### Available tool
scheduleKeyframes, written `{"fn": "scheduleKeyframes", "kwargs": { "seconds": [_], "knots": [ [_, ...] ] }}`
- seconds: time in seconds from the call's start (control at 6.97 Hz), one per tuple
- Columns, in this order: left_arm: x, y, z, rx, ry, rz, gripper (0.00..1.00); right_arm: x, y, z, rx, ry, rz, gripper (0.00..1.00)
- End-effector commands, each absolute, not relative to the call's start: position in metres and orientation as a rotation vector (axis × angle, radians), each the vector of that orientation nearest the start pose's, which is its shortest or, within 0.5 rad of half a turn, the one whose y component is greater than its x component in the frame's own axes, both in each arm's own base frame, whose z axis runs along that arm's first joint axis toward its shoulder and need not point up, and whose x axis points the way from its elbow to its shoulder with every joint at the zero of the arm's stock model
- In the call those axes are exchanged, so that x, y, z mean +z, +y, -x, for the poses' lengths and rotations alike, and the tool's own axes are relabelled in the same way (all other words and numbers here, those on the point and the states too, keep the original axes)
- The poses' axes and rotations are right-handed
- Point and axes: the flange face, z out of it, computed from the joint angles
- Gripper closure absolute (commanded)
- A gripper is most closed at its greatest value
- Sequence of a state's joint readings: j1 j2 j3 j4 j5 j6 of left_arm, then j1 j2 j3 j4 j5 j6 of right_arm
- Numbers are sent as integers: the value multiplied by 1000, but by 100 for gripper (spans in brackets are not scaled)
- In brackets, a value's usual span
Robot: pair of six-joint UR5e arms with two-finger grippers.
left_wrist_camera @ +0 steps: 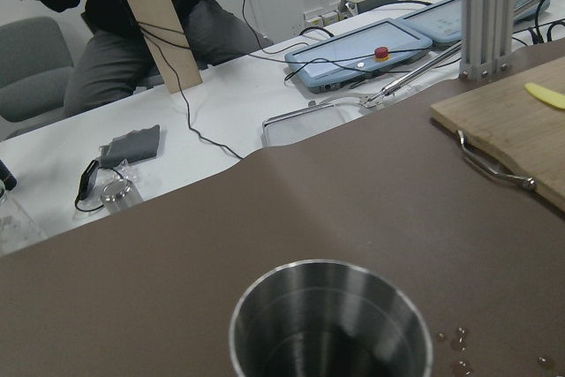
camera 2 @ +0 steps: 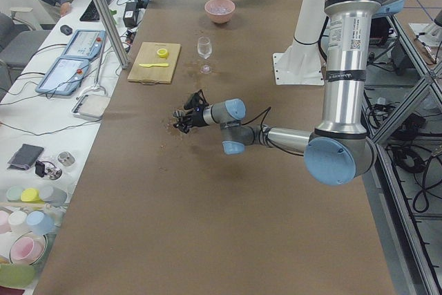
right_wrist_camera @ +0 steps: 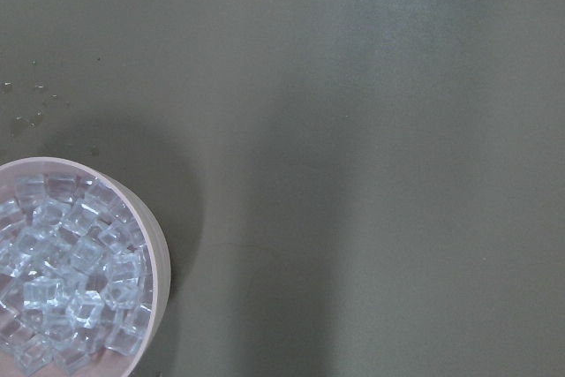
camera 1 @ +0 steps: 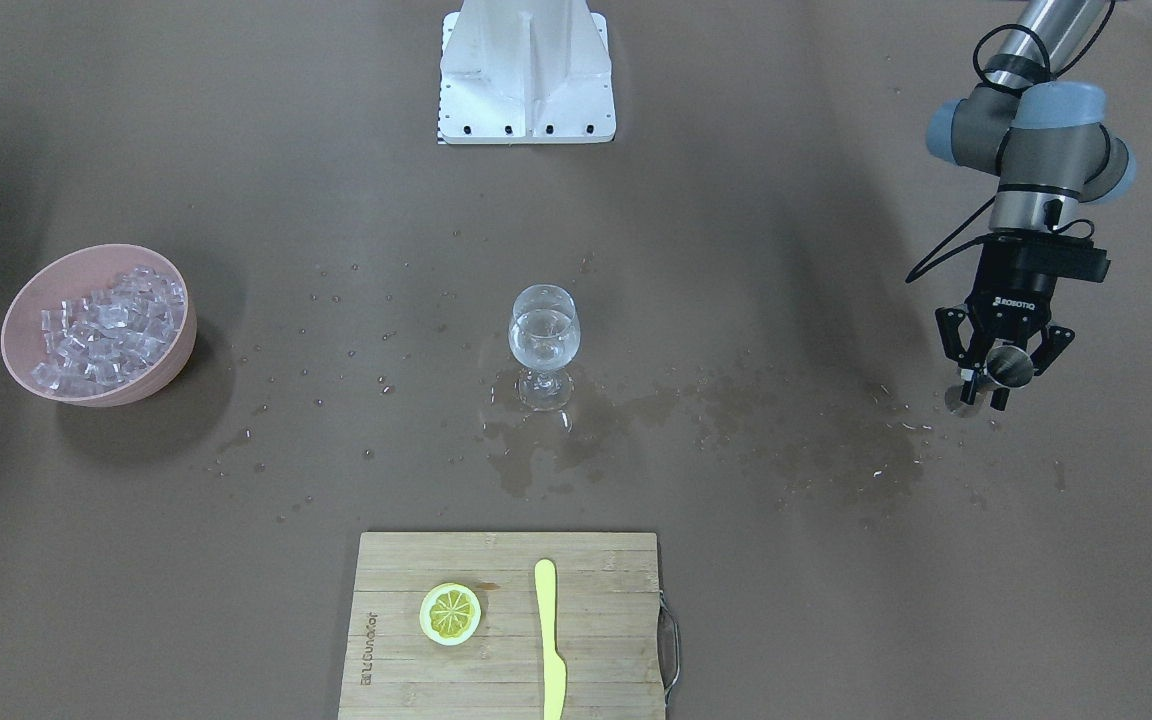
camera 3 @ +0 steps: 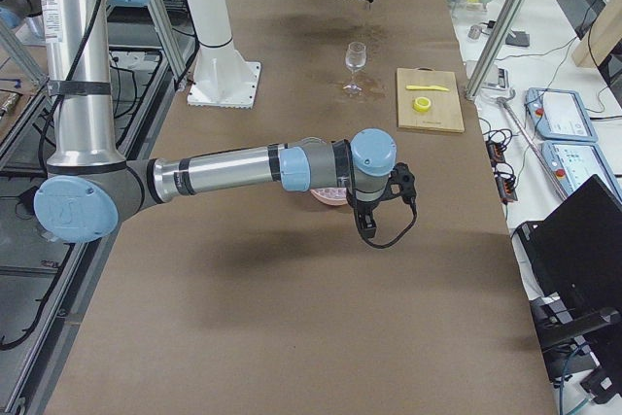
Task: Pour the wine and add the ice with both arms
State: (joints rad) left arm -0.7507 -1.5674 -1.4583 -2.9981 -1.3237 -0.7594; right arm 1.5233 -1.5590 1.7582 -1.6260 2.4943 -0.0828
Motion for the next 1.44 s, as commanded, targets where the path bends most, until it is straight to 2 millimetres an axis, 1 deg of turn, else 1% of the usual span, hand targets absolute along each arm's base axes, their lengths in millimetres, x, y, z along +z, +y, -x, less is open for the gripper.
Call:
{"fn": "scheduleKeyframes", "kwargs": {
  "seconds": [0.0,0.57,0.72,0.86,1.0,1.29],
  "knots": [
    [628,-450,-249,-156,828,-1076,100,554,-496,-30,-188,-921,-152,0],
    [634,-452,-250,-197,836,-1054,100,554,-496,-30,-188,-933,-150,0],
    [640,-451,-250,-195,829,-1046,100,555,-496,-30,-187,-933,-149,0],
    [648,-447,-248,-167,801,-1043,76,554,-497,-30,-188,-933,-150,0],
    [649,-449,-251,-141,783,-1056,2,553,-497,-30,-189,-933,-152,0],
    [645,-451,-251,-137,786,-1060,1,553,-497,-30,-189,-933,-152,0]
  ]
}}
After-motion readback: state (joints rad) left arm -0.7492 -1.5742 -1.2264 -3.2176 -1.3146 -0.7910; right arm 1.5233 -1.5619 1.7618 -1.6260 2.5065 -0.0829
